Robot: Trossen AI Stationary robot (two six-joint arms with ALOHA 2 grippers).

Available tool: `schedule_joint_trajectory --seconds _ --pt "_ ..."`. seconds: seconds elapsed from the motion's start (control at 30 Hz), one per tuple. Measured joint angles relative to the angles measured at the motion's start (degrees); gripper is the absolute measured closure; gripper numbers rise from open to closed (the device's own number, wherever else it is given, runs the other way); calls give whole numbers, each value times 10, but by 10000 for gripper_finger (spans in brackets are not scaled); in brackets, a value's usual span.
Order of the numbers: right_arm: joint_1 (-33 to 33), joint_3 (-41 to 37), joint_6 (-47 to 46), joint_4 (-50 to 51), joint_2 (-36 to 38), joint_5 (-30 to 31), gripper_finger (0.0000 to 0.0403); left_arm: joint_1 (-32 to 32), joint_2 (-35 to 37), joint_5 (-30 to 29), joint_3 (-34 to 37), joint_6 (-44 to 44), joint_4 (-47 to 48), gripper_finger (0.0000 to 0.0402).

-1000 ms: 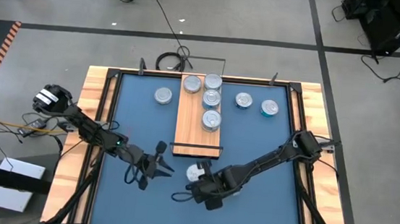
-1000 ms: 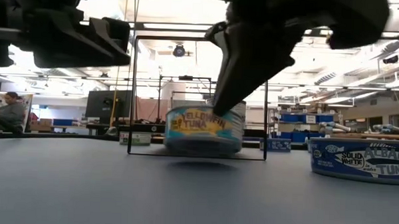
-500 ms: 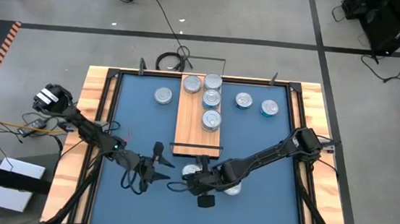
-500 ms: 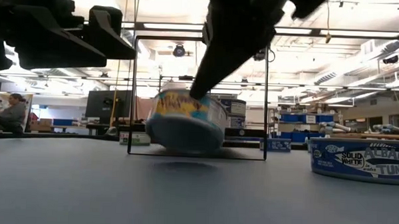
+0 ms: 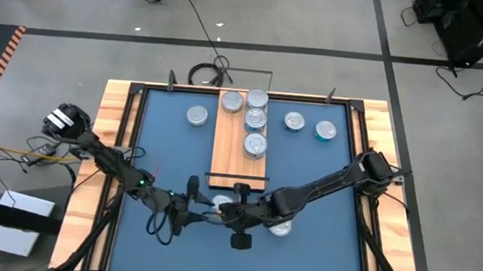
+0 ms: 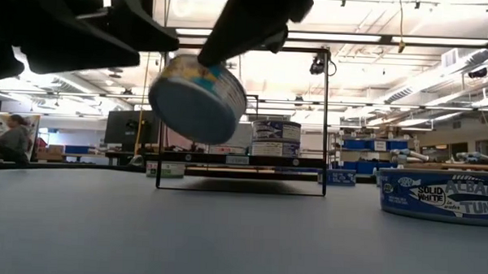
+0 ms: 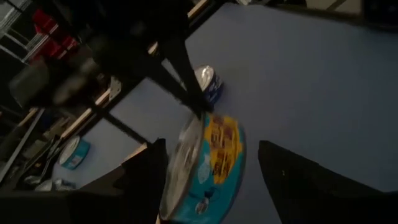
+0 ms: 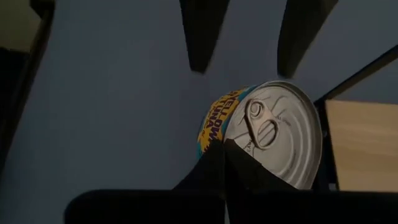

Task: Stack canned seafood by type on shelf
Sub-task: Put the yellow blue tuna can on the shelf aligned with the other yellow blue tuna can

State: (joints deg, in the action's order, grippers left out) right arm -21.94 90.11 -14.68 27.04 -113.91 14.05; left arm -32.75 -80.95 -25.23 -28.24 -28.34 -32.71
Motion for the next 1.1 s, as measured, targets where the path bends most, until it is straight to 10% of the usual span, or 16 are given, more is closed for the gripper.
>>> schedule_joint_trajectory --seconds 0.57,1.1 --pt "0 0 -4 -35 16 -6 403 -3 -2 -42 -3 -30 8 150" --pt "0 0 -3 -41 16 -17 397 -20 -2 -59 -9 -33 21 251"
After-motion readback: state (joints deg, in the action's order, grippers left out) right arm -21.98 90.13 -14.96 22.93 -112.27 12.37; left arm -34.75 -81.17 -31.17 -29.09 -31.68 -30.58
